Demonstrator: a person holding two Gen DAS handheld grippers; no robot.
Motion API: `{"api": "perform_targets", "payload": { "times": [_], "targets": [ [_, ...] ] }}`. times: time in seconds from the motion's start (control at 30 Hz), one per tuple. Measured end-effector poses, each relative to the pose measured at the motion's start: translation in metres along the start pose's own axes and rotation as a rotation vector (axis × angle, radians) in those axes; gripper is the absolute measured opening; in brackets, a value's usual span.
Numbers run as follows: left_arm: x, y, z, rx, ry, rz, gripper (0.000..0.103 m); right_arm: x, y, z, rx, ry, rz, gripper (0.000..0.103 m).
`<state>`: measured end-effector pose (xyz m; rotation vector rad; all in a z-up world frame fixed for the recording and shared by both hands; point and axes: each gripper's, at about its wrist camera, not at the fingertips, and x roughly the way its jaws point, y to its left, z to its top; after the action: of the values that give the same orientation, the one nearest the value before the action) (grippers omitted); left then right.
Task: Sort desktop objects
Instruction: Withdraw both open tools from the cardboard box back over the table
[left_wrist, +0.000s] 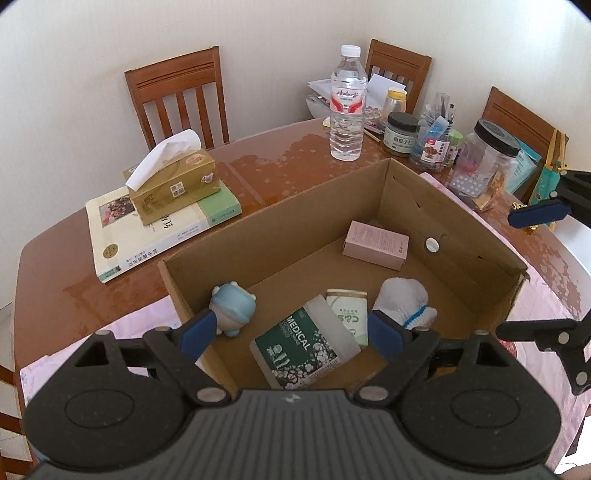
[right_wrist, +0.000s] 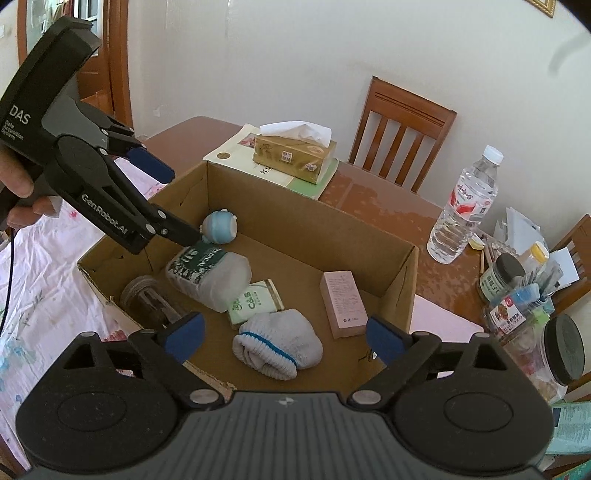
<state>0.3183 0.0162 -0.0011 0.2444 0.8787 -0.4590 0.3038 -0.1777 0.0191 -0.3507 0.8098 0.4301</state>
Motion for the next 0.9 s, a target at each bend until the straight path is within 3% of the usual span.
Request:
{"api": "perform_targets", "payload": {
  "times": [0.6,0.9],
  "targets": [
    [-0.054,-0.021,-0.044,-0.044,-0.012,0.05,0.092,-0.016,0.013,-0.034,0.07,0.023,-0.01,0.103],
    [-0.069,-0.03,-0.077,-0.135,-0.028,0.072,0.092,-0.022,0.027,-0.058,0.079,0.041,-0.042,0.103]
  ]
}}
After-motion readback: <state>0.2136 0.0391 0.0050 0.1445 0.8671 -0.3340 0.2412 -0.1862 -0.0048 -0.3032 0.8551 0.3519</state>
